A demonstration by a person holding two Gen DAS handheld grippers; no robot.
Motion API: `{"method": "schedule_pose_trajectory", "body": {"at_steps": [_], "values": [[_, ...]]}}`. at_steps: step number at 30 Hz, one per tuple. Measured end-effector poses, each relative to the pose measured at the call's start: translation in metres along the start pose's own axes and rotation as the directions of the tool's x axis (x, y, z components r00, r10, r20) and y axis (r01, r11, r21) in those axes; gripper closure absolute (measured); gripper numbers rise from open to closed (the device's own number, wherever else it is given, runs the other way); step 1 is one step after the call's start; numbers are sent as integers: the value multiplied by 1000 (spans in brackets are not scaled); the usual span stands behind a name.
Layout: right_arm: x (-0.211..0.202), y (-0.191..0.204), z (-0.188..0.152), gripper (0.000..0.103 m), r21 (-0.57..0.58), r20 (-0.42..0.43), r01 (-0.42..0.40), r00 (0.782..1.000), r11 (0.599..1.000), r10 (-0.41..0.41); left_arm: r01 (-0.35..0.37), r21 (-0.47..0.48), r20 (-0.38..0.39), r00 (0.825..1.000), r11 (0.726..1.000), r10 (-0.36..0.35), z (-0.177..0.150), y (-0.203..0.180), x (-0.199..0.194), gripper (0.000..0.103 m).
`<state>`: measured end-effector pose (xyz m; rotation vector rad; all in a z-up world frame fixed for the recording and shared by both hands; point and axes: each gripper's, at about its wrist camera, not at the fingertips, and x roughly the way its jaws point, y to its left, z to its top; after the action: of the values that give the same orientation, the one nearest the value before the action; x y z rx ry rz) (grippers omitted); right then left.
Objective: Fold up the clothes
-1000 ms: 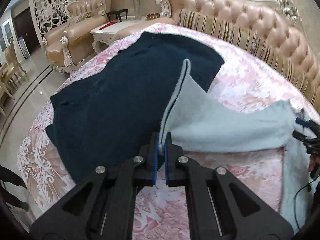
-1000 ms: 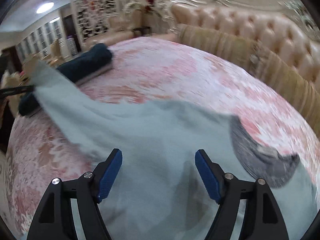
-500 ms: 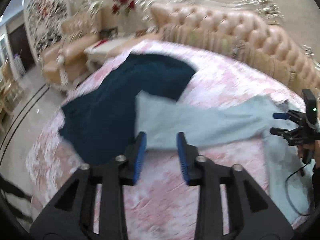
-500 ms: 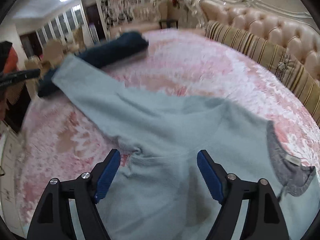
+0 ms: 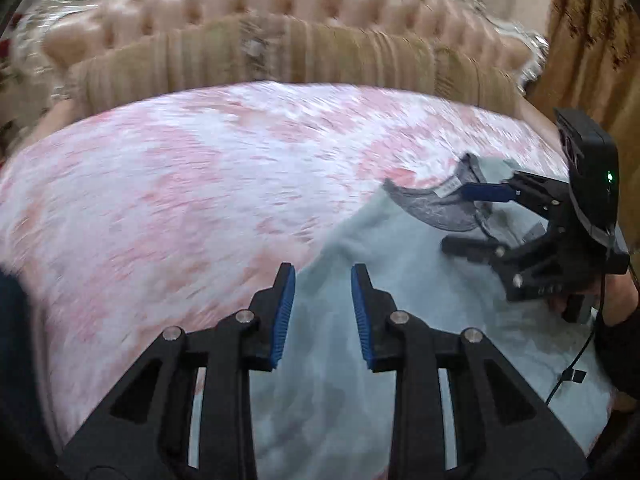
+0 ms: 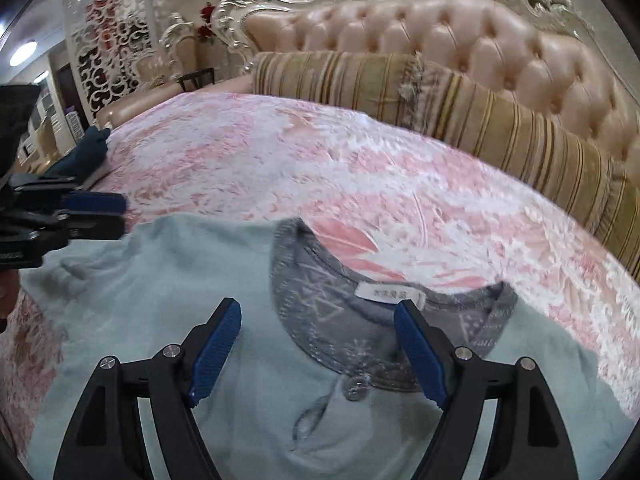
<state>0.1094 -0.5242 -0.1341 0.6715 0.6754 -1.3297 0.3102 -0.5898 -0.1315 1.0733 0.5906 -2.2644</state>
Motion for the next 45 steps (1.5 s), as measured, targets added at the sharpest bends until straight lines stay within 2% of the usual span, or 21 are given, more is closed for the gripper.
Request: {"method": "schedule_pose_trajectory", "body": {"at_steps": [6, 7, 8, 17, 18, 19, 22, 24, 26, 27, 31, 33, 34, 35, 37, 41, 45], "values": [[7, 0, 1, 23, -5, -17, -14, 1000, 1000, 14, 19, 49, -93, 996, 999, -15, 12, -8, 34, 71], [8, 0, 1, 23, -6, -19, -12, 1000, 1000, 12, 5, 65, -99, 995, 998, 2, 13, -9, 37, 85], [9, 1, 1, 23, -9, -20, -10, 1000, 1000, 9, 5, 59, -115, 993, 998, 2, 14, -8, 37, 91], [10, 2, 1, 21, -17, -25, -2, 1000, 1000, 2, -45, 28, -98, 994, 999, 47, 21, 1, 38, 91], [10, 3, 1, 21, -23, -28, 3, 1000, 1000, -4, -47, 20, -93, 994, 999, 49, 22, 3, 39, 90], [10, 4, 1, 21, -29, -30, 8, 1000, 1000, -9, -53, 16, -93, 994, 998, 54, 22, 4, 38, 84], [10, 4, 0, 21, -30, -29, 8, 1000, 1000, -9, -105, -9, -81, 991, 994, 104, 22, 10, 25, 50], [10, 3, 0, 21, -28, -29, 6, 1000, 1000, -6, -102, -40, -49, 994, 994, 100, 21, 14, 6, 47], [10, 3, 0, 21, -31, -29, 7, 1000, 999, -8, -151, -65, -10, 988, 986, 151, 13, 12, -21, 48], [10, 3, 0, 21, -33, -30, 8, 1000, 999, -9, -130, -79, 14, 991, 988, 132, 4, 7, -36, 48], [9, 3, 0, 21, -29, -27, 4, 1000, 1000, -5, -155, -166, 43, 985, 974, 164, -38, -8, -69, 48], [2, -2, 2, 22, -9, -21, -6, 1000, 1000, 5, -174, -221, 50, 981, 960, 190, -59, -12, -79, 61], [-5, -4, 5, 22, -3, -20, -8, 1000, 1000, 8, -199, -215, 54, 975, 956, 215, -66, -18, -79, 74], [-14, -7, 8, 22, -12, -11, 4, 1000, 1000, -4, -223, -210, 59, 969, 952, 240, -74, -23, -79, 80], [-28, -23, 6, 21, -6, -2, 54, 999, 999, -54, -227, -230, 41, 969, 946, 242, -75, -23, -71, 89], [-52, -62, -4, 21, 25, 2, 157, 988, 987, -157, -190, -208, 16, 980, 960, 197, -52, -19, -51, 89], [-49, -108, -19, 21, 91, -27, 205, 979, 975, -203, -167, -154, -30, 986, 974, 164, -9, -19, -9, 89]]}}
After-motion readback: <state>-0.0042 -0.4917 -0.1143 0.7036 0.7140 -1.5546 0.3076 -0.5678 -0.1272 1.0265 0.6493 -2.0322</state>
